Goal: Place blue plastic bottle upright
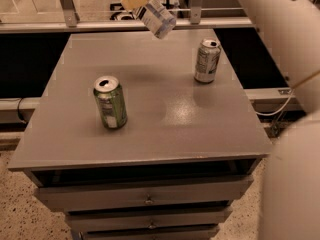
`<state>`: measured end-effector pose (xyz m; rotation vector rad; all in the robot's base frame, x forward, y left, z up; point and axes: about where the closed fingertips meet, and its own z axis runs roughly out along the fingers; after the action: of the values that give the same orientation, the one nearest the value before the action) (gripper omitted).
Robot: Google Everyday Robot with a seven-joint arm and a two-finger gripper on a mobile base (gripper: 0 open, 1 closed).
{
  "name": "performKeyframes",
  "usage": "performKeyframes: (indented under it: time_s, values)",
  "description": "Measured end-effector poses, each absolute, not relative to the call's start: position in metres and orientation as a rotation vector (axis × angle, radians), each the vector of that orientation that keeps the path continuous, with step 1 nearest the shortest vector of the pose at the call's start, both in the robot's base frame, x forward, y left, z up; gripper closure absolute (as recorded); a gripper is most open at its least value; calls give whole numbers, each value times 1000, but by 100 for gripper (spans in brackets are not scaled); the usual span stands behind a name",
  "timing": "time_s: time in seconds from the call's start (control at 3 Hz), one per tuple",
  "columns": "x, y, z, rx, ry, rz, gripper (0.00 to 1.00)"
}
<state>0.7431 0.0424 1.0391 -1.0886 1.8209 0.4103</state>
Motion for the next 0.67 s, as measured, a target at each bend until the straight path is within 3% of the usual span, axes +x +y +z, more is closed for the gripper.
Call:
performKeyframes:
  time_s: [0.67]
  values:
    - [668, 43, 1012, -965, 1568, 611, 100]
